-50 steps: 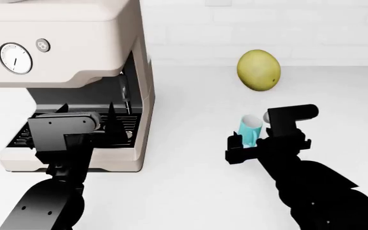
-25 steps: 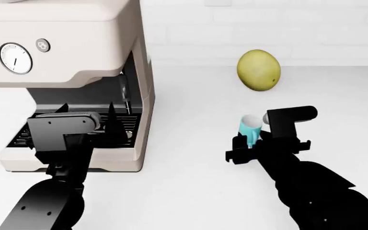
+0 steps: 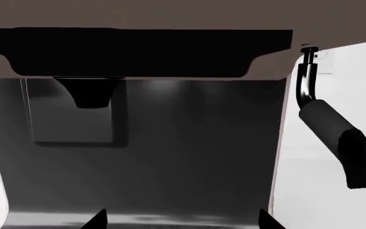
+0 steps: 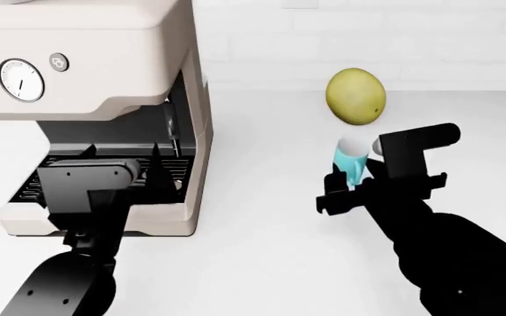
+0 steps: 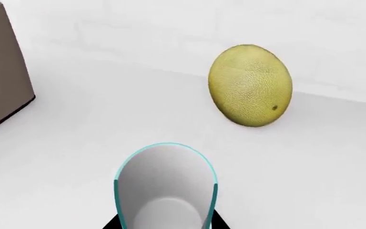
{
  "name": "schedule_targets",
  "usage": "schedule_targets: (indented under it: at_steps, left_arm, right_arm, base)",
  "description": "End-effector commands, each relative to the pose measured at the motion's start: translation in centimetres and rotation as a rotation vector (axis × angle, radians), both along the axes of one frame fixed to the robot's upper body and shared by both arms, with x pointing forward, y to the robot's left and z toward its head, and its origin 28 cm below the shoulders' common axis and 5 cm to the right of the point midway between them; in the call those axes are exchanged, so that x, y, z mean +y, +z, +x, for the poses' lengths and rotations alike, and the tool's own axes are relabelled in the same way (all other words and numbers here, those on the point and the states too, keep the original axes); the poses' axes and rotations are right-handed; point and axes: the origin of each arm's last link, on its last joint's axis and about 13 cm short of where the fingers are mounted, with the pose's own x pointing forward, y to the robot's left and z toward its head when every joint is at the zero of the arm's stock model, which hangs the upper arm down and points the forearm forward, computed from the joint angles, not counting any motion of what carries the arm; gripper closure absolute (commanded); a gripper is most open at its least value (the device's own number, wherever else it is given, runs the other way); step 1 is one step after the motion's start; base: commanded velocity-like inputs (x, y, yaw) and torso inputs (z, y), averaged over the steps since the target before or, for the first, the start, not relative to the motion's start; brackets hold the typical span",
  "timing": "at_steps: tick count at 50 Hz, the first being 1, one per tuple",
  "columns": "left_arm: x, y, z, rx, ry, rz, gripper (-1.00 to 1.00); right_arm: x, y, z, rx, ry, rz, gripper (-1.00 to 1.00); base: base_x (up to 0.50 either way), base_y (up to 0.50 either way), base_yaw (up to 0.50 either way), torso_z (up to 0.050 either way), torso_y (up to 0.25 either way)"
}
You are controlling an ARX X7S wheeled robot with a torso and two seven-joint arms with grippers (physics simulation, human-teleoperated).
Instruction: A wet mug is on the counter and needs to be dried. Pick it up and place it upside down in the open cabinet.
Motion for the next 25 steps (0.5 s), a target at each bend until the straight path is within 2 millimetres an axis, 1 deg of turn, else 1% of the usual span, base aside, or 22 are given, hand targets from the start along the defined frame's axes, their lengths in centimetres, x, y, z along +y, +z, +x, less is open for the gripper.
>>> schedule_targets:
  at_steps: [1, 8, 16, 20, 25]
  left_arm:
    - [-0.1, -0.1, -0.7, -0.002, -0.012, 0.0, -1.0]
    - [-0.2, 0.2, -1.5, -0.014, -0.026, -0.001, -1.0]
    - [-0.1, 0.5, -2.7, -0.027, -0.04, 0.005, -1.0]
    - [-0.2, 0.6, -3.3, -0.032, -0.052, 0.011, -1.0]
    - [-0.1, 0.8, -3.8, -0.035, -0.062, 0.016, -1.0]
  right_arm:
    - [-0.3, 2.8, -2.3, -0.103, 0.016, -0.066, 1.0]
    - [-0.3, 3.2, -3.6, -0.137, 0.02, -0.082, 1.0]
    - [-0.2, 3.7, -4.6, -0.176, 0.039, -0.161, 1.0]
    - [-0.3, 4.1, -5.2, -0.203, 0.059, -0.251, 1.0]
    - [-0.7, 4.6, -5.7, -0.236, 0.075, -0.407, 1.0]
  base:
    - [0.0, 0.0, 0.0, 0.0, 0.0]
    - [0.0, 0.0, 0.0, 0.0, 0.0]
    - [0.0, 0.0, 0.0, 0.0, 0.0]
    - [0.0, 0.0, 0.0, 0.0, 0.002]
    - [0.0, 0.0, 0.0, 0.0, 0.0]
